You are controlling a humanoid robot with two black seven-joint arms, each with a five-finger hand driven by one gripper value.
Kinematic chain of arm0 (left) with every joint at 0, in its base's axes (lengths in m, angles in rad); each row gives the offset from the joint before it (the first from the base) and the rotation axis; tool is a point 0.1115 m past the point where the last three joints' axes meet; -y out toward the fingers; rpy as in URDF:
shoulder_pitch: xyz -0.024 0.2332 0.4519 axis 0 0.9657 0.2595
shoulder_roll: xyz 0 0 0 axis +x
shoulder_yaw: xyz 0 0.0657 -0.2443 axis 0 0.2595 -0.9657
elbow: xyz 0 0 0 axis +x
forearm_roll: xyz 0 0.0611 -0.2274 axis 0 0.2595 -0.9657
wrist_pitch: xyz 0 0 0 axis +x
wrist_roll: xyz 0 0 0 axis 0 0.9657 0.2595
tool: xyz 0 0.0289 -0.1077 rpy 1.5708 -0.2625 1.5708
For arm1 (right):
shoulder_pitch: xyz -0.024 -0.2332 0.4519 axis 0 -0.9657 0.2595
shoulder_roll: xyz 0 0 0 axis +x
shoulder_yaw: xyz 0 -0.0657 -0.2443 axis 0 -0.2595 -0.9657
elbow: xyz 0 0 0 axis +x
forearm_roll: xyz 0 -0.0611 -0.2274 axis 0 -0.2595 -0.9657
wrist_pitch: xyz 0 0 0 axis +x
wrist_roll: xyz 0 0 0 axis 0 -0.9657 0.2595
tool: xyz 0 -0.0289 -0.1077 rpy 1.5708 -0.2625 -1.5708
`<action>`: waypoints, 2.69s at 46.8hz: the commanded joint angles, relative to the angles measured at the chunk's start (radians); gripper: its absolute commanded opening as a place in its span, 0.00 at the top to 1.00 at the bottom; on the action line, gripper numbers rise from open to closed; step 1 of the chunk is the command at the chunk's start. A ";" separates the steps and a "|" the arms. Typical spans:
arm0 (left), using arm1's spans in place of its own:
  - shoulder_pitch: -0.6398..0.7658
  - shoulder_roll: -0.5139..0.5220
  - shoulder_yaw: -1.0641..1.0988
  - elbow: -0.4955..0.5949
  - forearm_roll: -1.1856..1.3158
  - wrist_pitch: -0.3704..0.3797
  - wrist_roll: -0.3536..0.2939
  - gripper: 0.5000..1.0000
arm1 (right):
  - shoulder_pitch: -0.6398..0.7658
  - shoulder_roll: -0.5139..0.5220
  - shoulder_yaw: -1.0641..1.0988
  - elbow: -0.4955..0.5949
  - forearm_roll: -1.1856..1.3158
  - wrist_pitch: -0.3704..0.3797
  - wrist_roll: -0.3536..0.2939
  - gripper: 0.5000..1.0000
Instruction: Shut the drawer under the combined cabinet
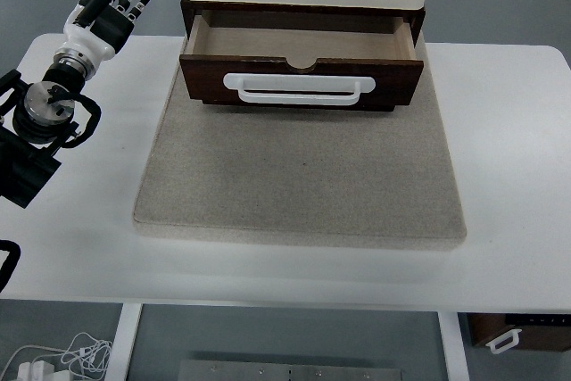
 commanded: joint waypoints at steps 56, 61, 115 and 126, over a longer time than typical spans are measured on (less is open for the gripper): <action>-0.114 0.696 0.006 -0.964 0.086 -0.001 -0.011 0.00 | 0.000 0.000 0.000 0.000 0.000 0.000 0.000 0.10; -0.148 0.714 0.055 -1.027 0.095 -0.003 -0.004 0.00 | 0.000 0.000 0.000 0.000 0.000 0.000 0.000 0.10; -0.240 0.475 0.341 -1.123 0.820 -0.355 0.492 0.00 | 0.000 0.000 0.000 0.000 0.000 0.000 0.000 0.10; -0.305 0.449 0.466 -1.122 0.820 -0.352 0.608 0.00 | 0.000 0.000 0.000 0.000 0.000 0.000 0.000 0.10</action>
